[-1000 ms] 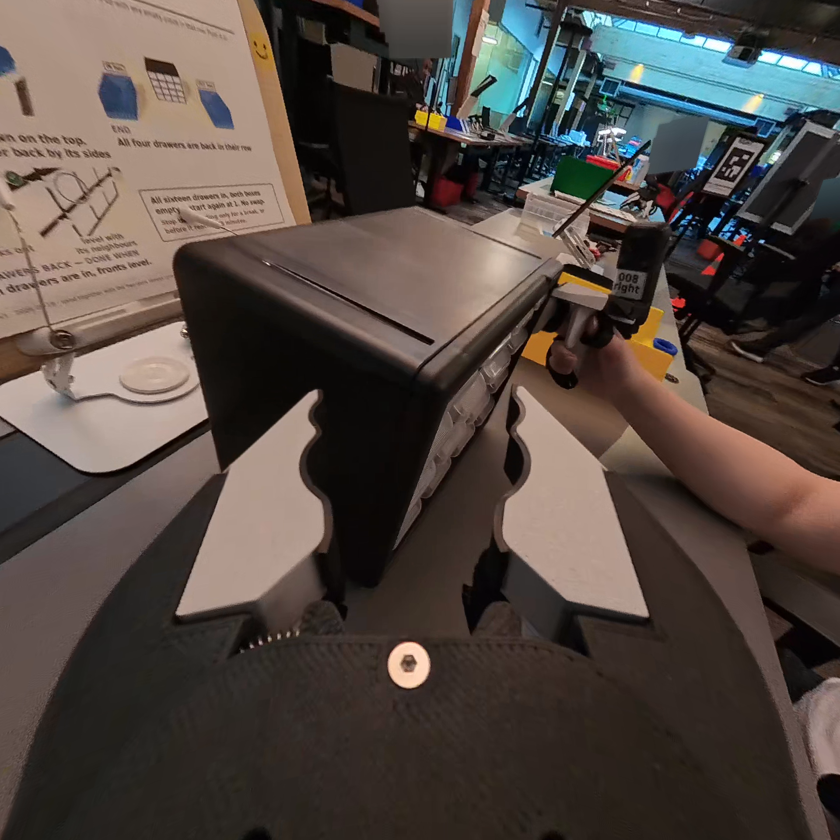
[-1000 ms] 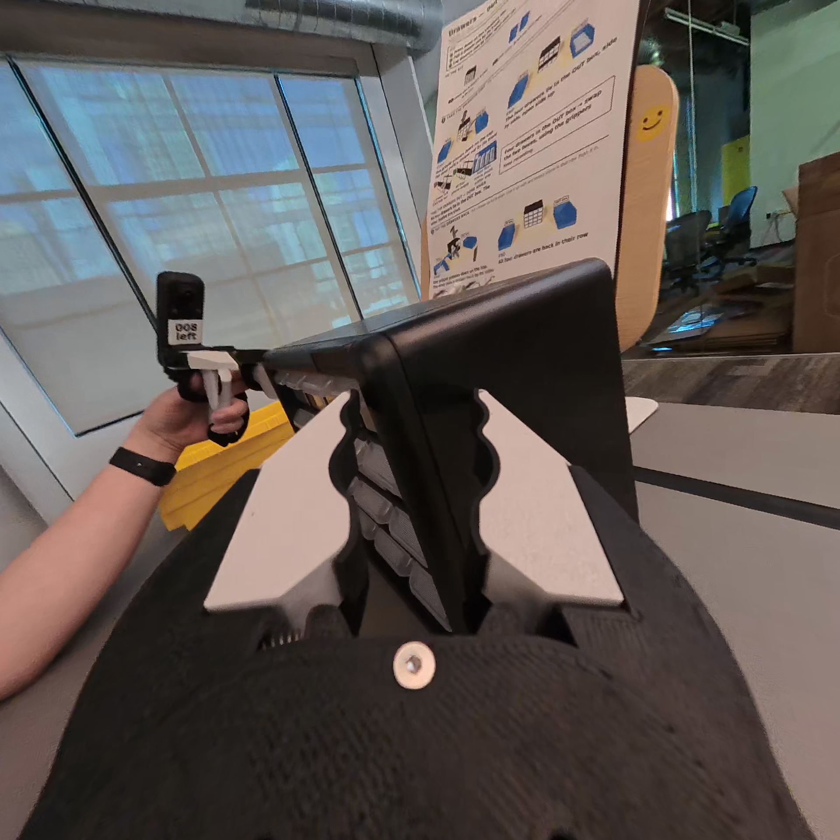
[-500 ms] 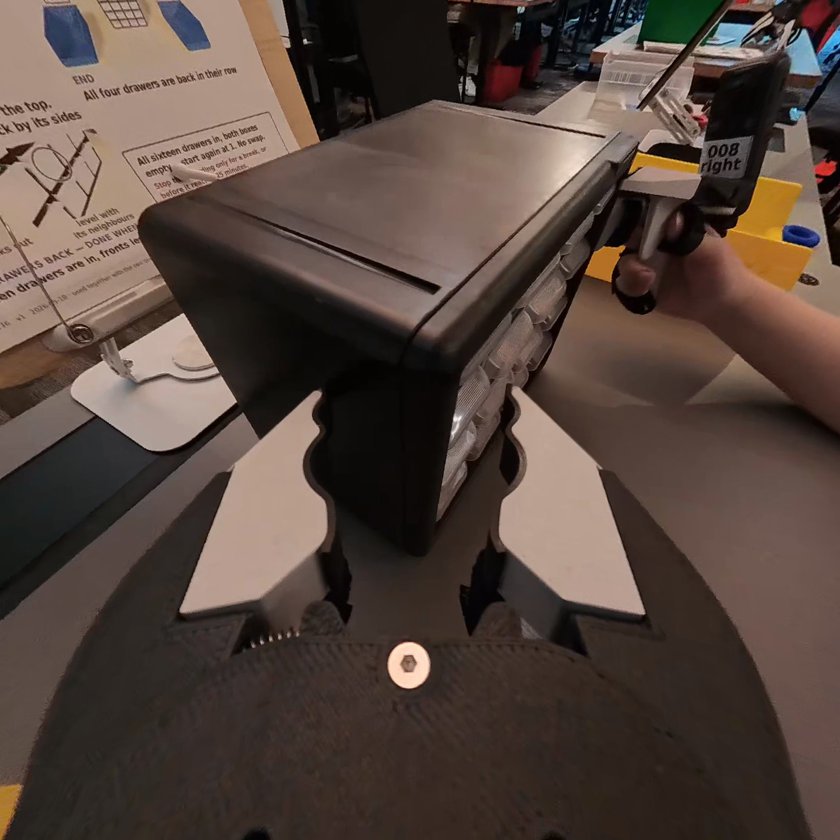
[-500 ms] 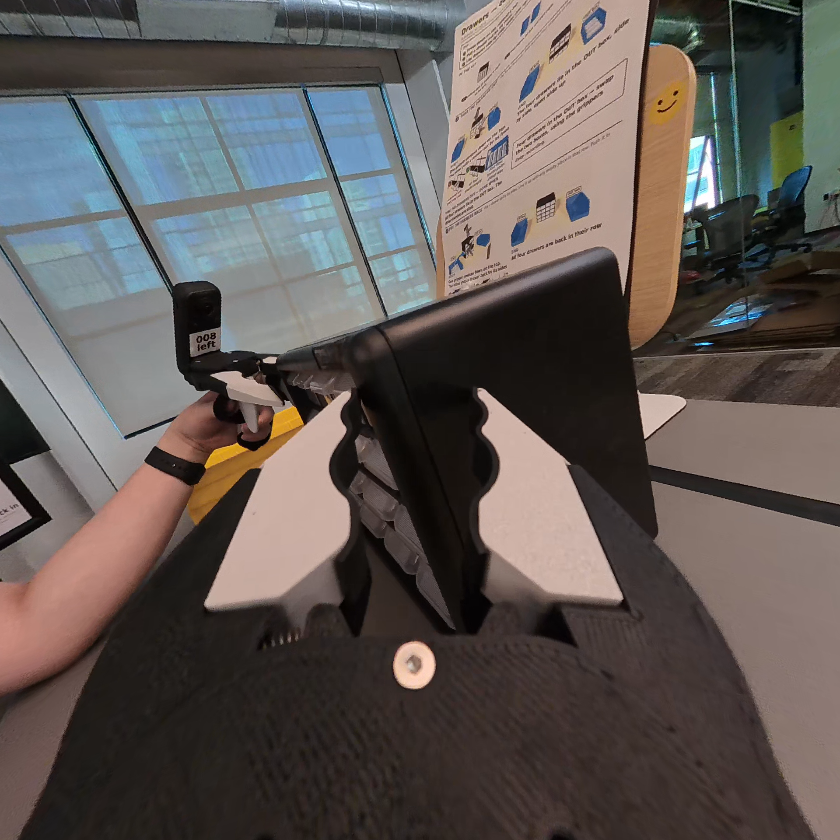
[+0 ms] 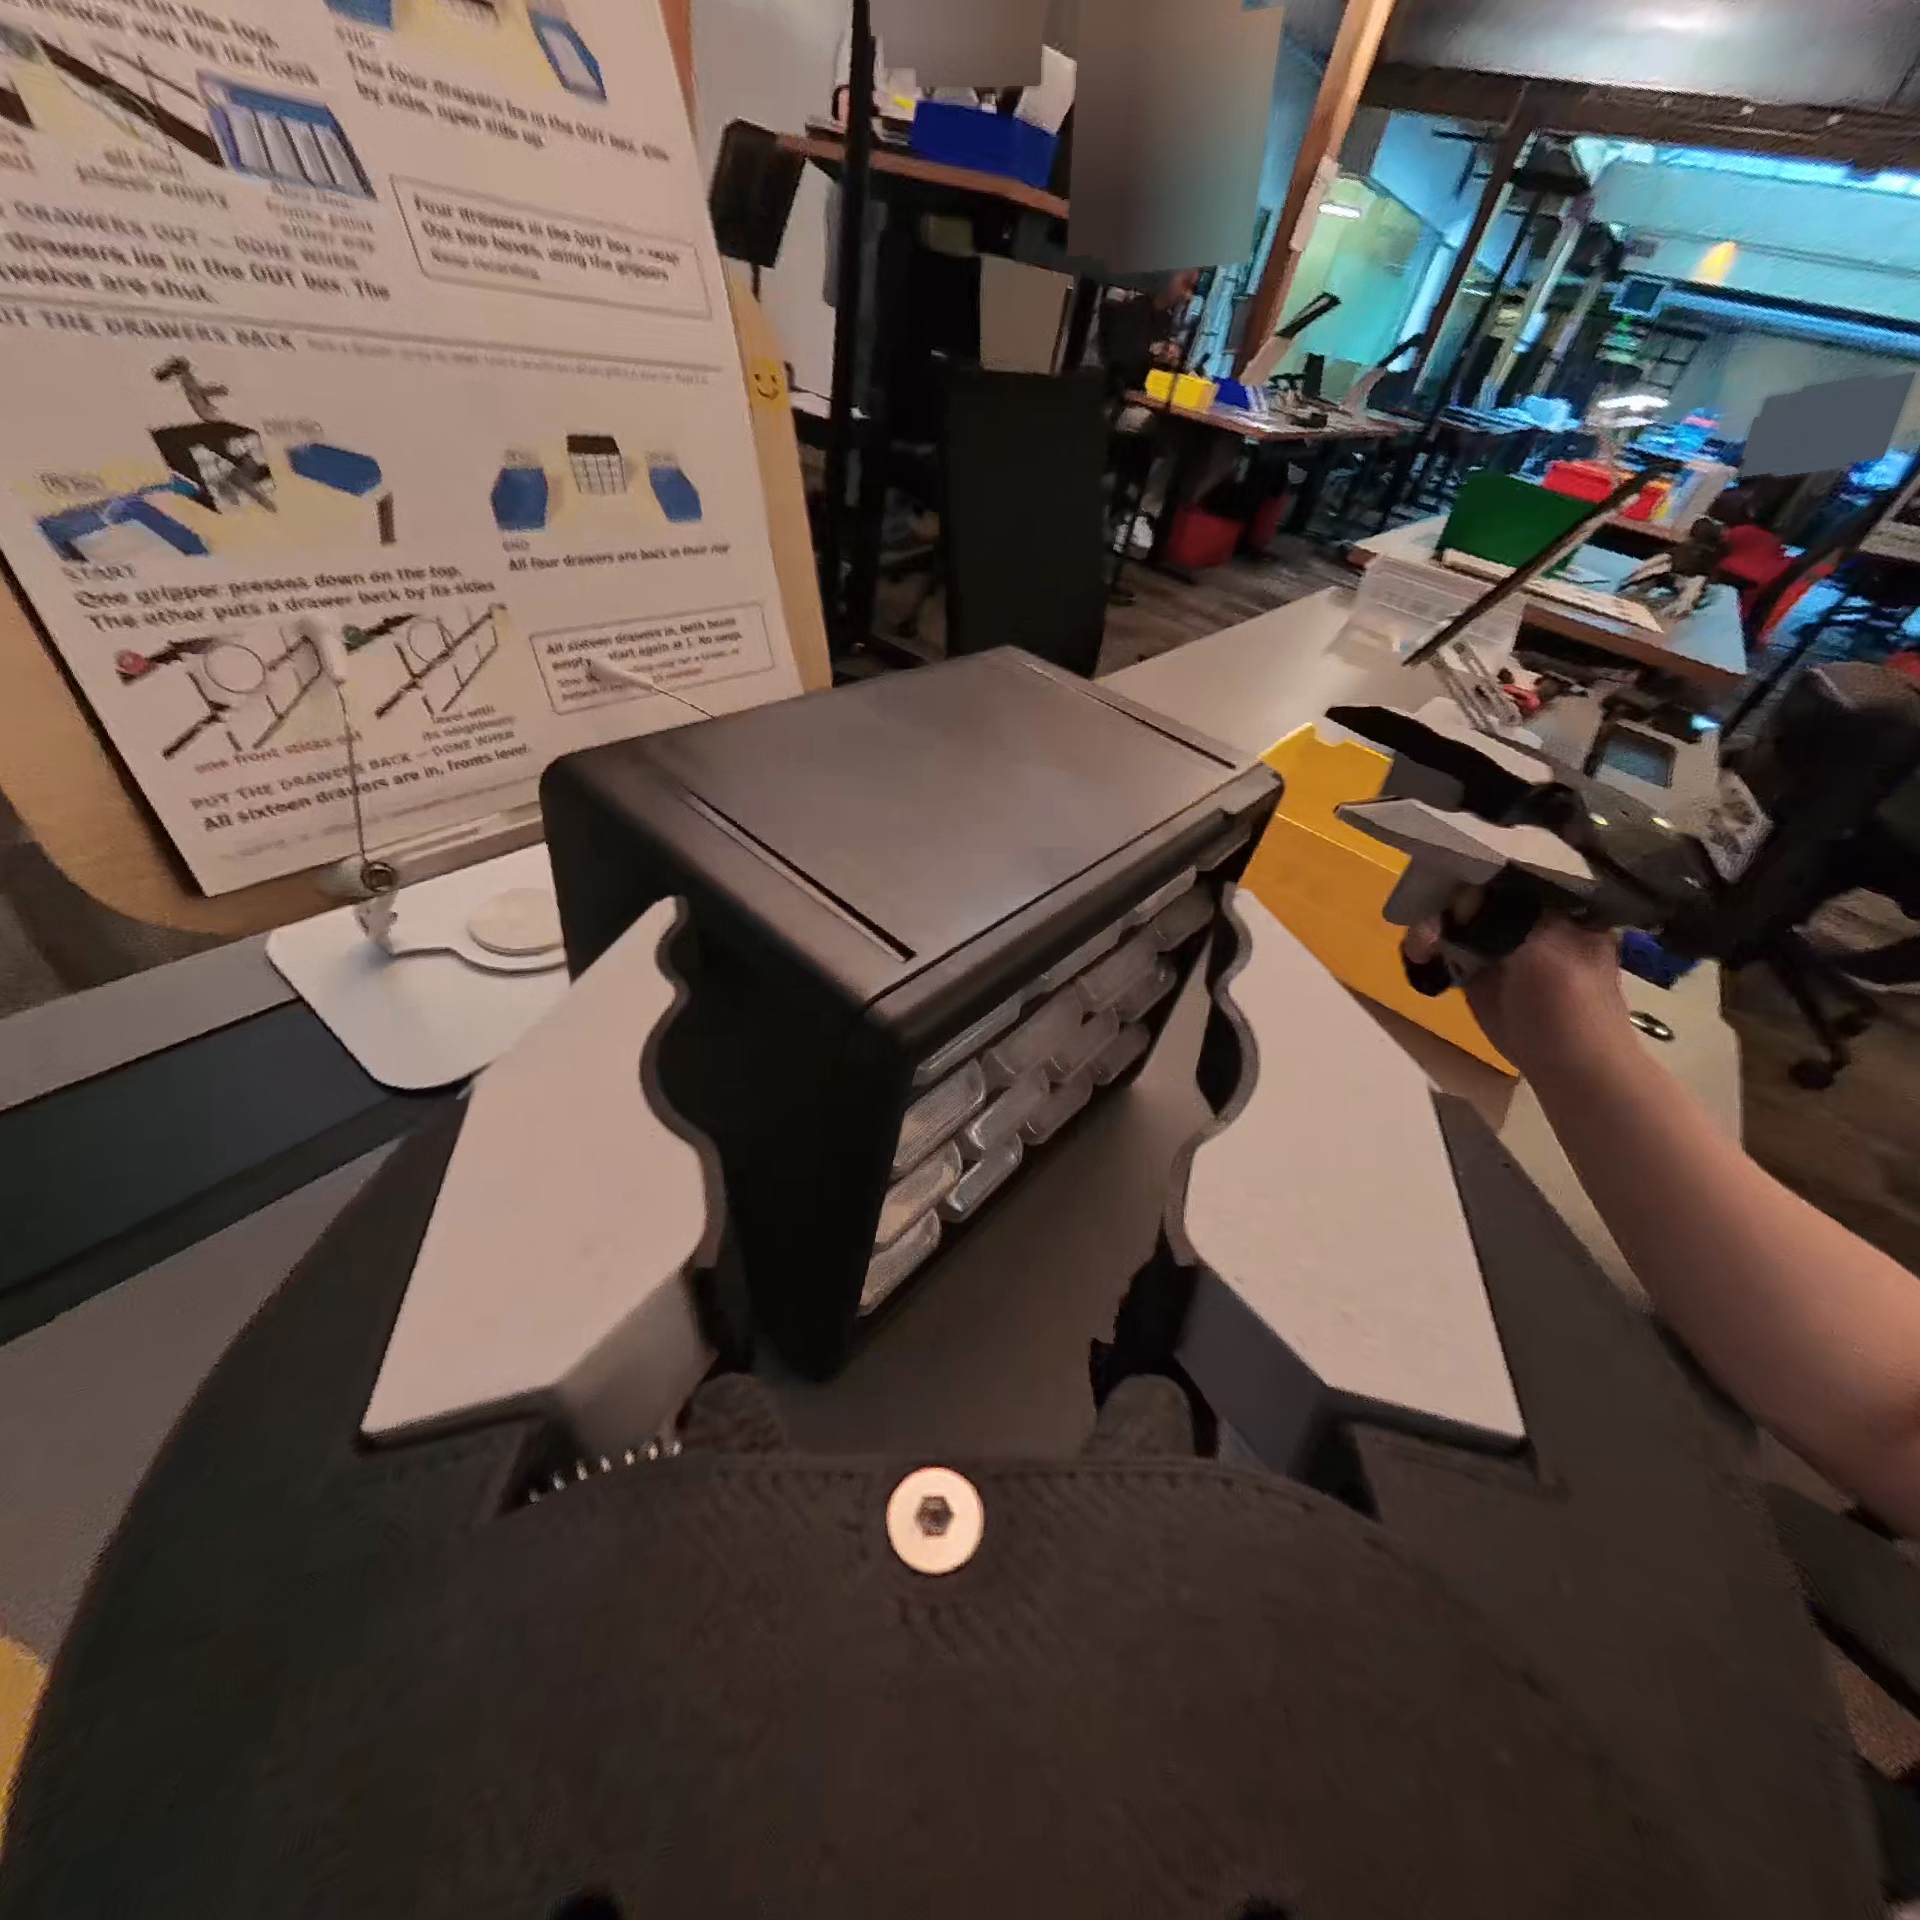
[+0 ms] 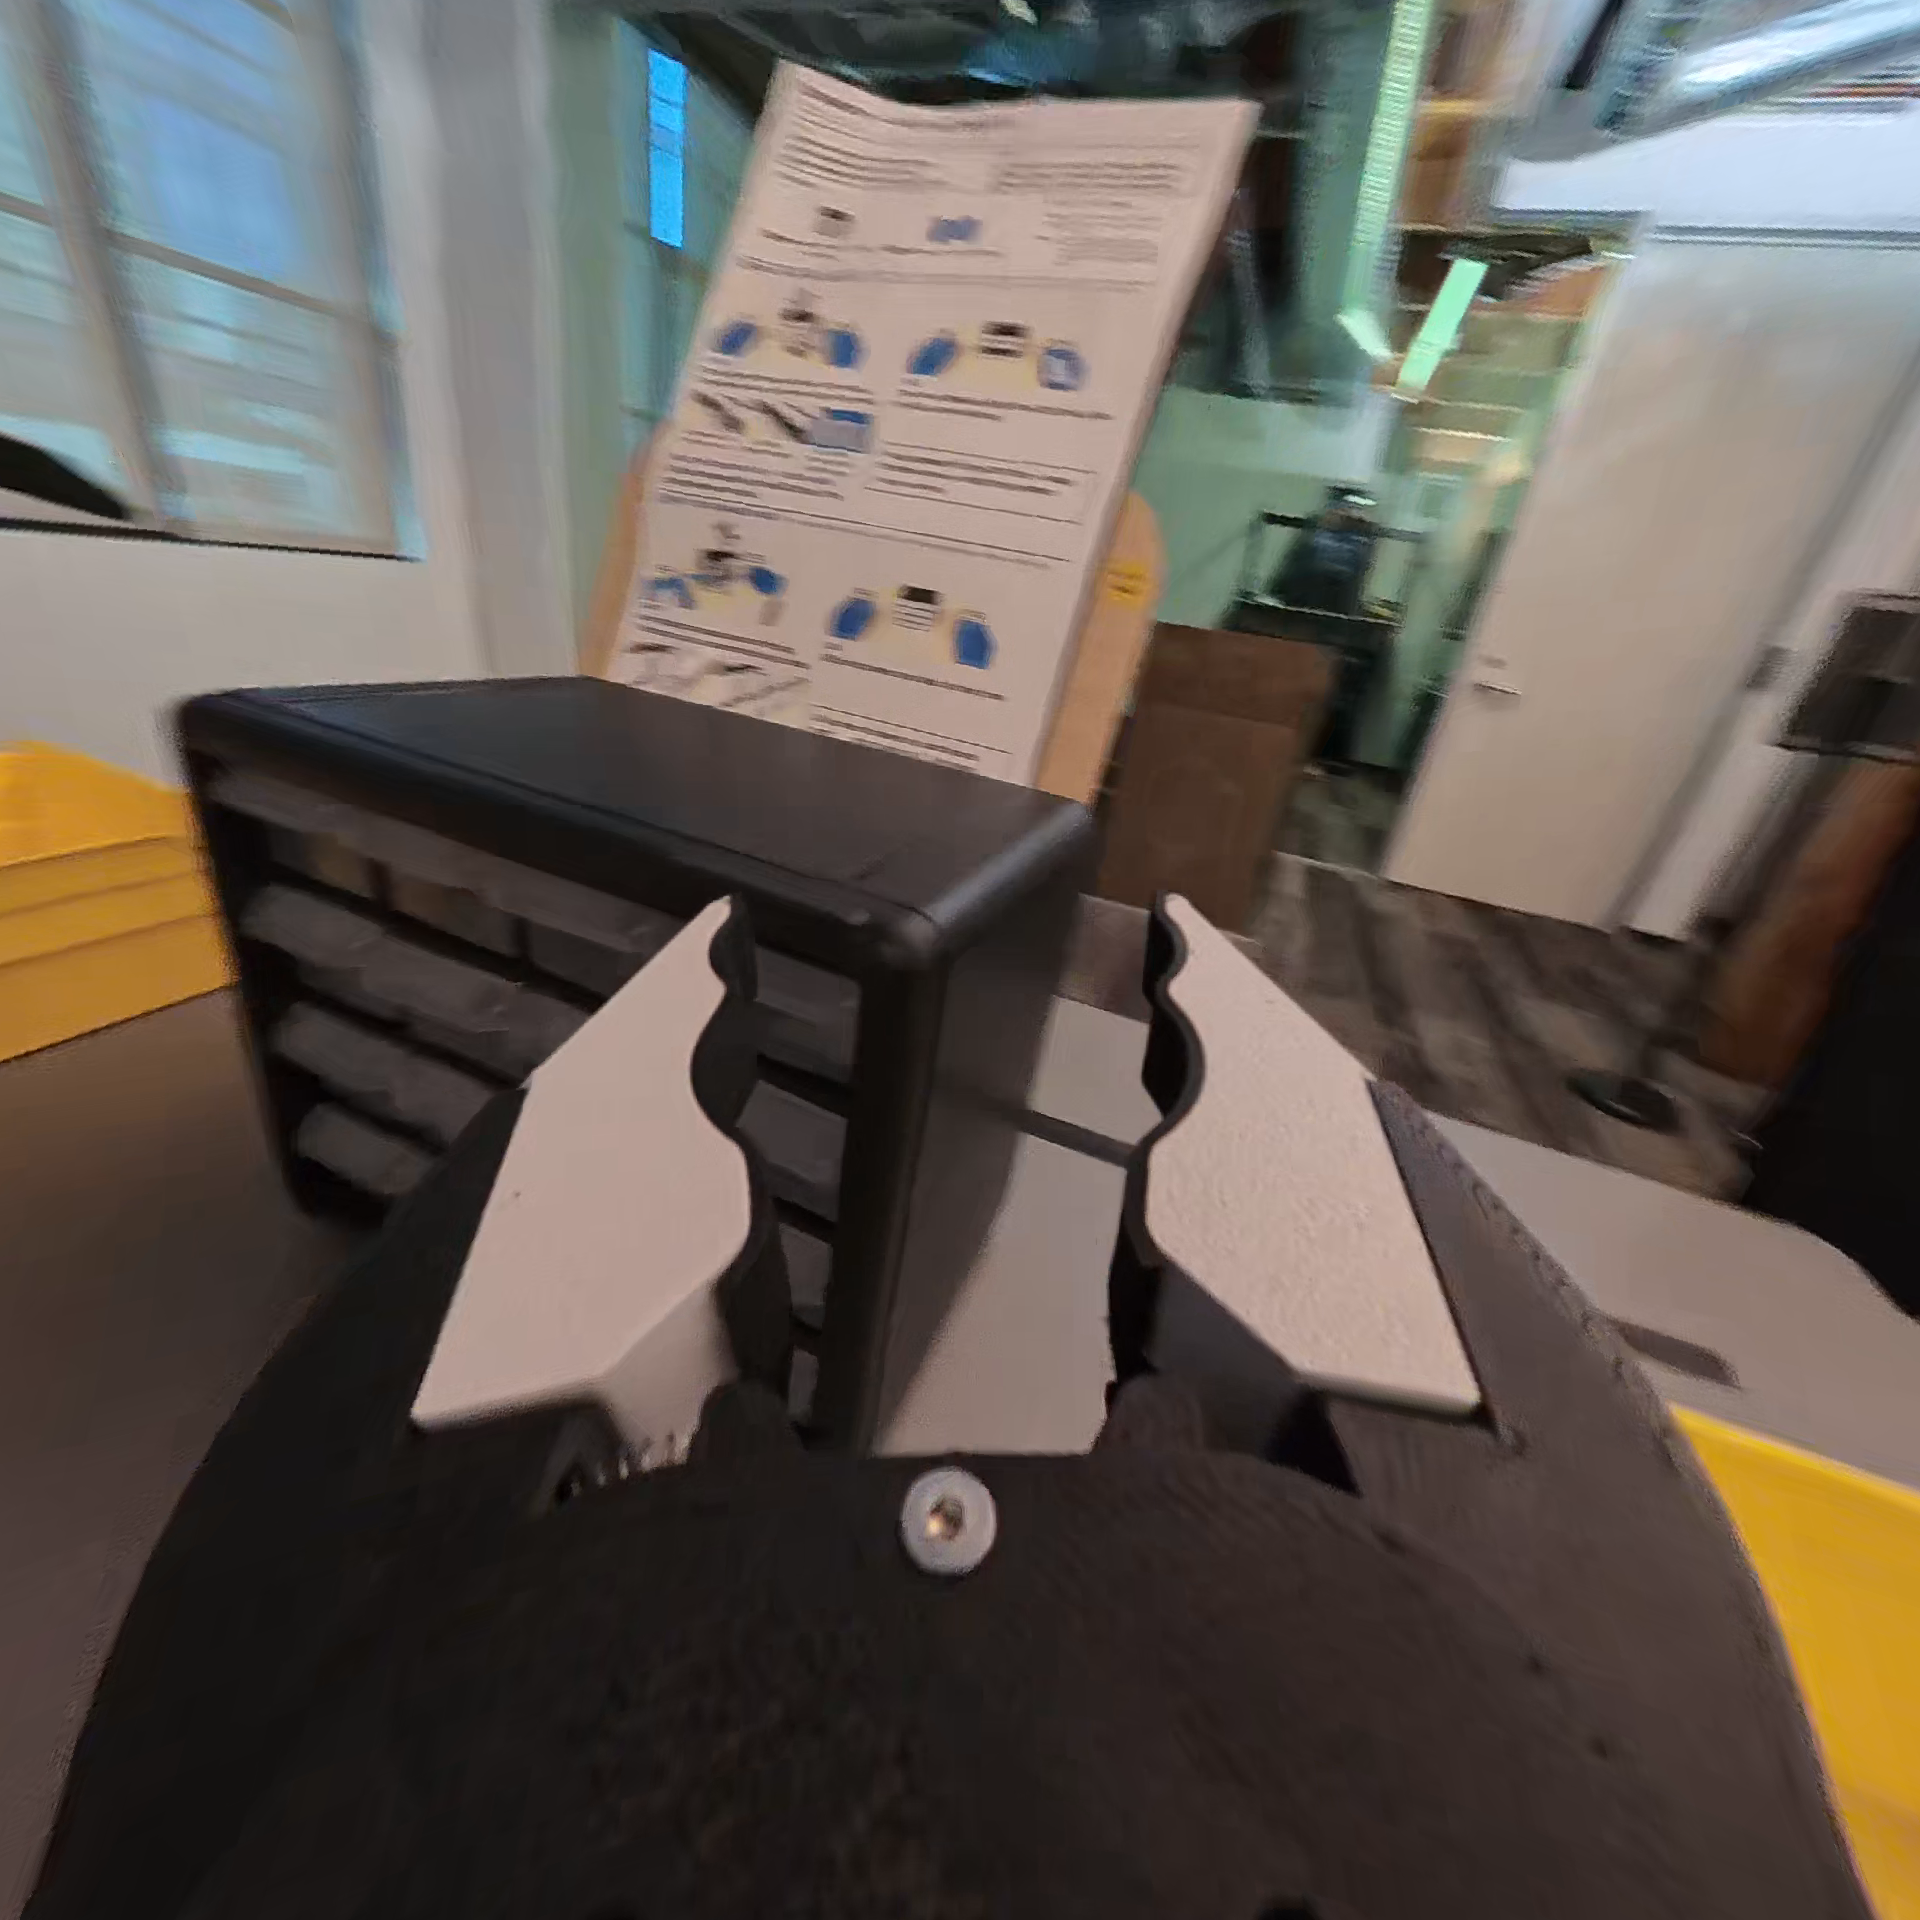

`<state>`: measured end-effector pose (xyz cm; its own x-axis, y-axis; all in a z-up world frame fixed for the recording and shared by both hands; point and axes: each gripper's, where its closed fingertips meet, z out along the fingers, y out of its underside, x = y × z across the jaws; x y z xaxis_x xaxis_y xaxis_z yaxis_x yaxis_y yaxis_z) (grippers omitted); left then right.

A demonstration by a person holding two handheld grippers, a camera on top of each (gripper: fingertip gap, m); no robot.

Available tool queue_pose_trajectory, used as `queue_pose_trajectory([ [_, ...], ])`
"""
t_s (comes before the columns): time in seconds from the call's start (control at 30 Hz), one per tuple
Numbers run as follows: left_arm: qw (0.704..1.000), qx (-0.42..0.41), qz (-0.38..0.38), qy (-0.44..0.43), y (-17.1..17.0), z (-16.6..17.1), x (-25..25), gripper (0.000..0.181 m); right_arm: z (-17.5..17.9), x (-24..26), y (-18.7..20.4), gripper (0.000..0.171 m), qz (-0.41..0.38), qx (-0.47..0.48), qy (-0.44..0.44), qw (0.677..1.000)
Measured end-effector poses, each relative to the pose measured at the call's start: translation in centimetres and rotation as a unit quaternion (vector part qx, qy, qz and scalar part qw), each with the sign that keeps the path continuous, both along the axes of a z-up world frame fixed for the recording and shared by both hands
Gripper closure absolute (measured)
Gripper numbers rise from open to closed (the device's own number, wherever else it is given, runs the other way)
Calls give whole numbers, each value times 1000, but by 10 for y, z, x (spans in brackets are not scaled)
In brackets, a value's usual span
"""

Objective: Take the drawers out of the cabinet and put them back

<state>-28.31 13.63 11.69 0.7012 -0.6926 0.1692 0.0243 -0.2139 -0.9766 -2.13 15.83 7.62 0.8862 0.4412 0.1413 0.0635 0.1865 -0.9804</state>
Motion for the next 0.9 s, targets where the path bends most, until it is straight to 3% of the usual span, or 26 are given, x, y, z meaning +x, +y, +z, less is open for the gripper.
queue_pose_trajectory([
  [0.13,997,23,63,39,5,5,-2,83,-4,35,8,97,-153,-11,-31,988],
  [0.23,996,30,64,48,5,6,5,83,-5,50,11,97,-218,-4,-66,974],
  [0.67,990,27,98,101,17,-6,12,82,-23,48,21,97,-223,-30,-102,969],
  [0.9,972,51,158,165,8,-7,17,69,-41,48,31,106,-177,-68,-89,978],
])
